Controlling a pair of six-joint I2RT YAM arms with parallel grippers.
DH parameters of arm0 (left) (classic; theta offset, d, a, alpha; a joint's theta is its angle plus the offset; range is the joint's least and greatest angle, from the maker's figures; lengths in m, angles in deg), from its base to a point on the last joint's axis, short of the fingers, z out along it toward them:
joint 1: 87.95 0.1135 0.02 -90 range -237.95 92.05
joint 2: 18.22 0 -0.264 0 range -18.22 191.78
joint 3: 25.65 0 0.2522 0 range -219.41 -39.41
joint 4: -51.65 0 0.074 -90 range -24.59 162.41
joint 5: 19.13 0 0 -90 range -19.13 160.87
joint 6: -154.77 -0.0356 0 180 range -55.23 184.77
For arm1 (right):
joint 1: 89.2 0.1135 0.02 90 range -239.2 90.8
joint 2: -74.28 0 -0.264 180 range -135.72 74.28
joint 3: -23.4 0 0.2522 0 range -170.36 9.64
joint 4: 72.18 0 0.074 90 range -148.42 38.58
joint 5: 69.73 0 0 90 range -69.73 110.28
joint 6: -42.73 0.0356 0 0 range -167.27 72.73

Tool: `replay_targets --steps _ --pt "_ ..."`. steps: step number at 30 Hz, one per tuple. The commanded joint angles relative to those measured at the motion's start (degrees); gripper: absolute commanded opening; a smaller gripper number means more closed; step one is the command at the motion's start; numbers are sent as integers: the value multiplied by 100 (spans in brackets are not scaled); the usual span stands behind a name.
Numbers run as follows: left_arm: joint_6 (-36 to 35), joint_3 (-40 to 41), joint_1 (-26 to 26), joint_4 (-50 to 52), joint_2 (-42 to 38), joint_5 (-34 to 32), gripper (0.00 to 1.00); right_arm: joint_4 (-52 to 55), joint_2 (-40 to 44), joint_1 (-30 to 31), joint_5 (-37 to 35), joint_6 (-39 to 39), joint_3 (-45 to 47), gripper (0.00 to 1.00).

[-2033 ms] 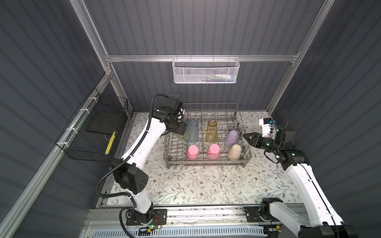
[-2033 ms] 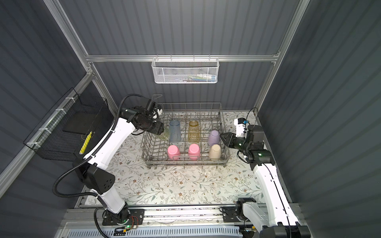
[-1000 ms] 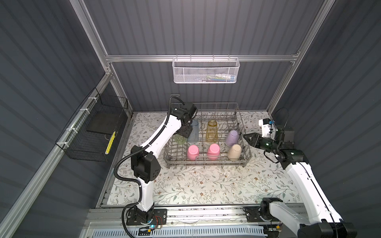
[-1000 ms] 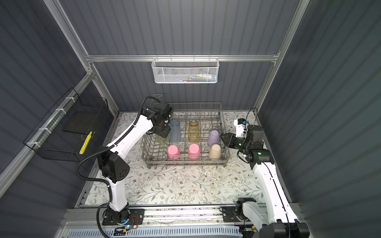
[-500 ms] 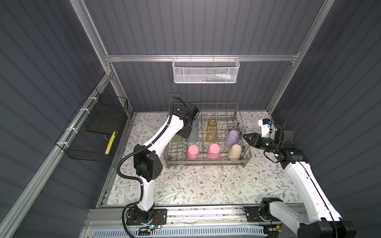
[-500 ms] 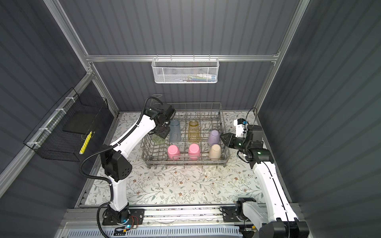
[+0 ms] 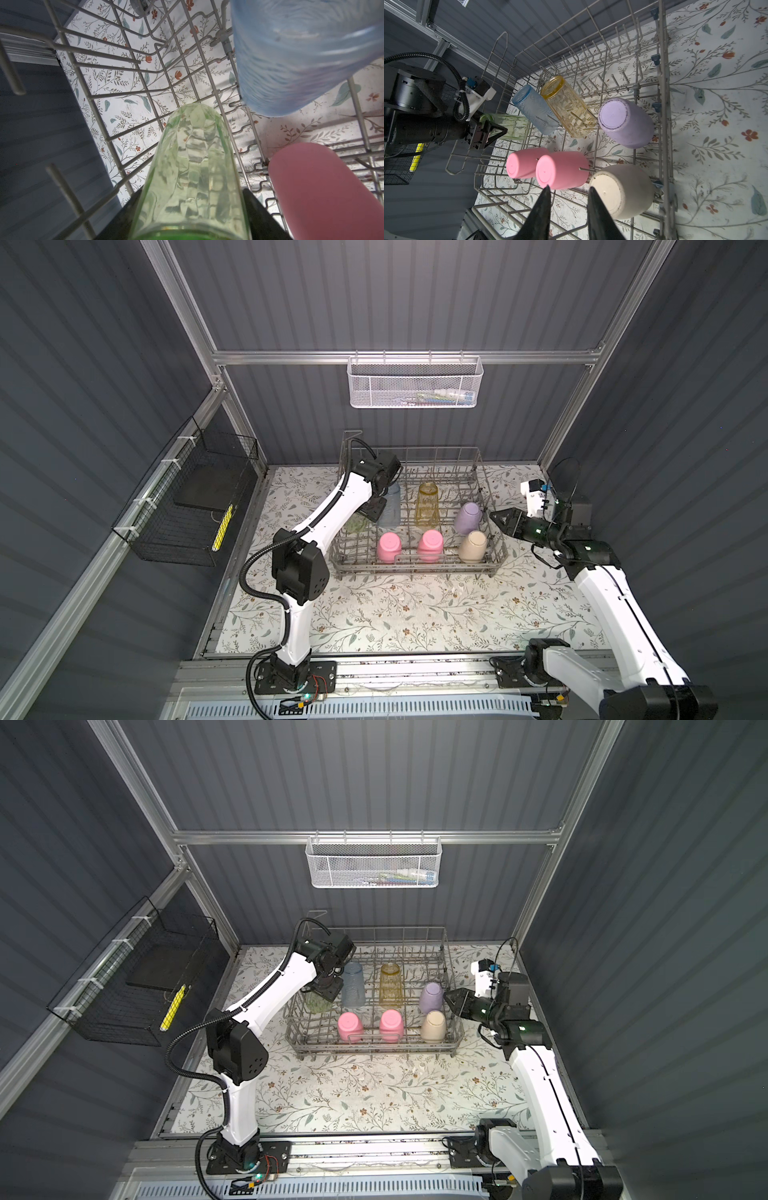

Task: Load cups into a dish rack
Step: Place the cup upside down at the dish rack.

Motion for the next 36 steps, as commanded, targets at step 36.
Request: replay_targets --steps 36 --pt "217 621 -22 -381 -107 -12 57 -8 -98 -26 217 -68 43 32"
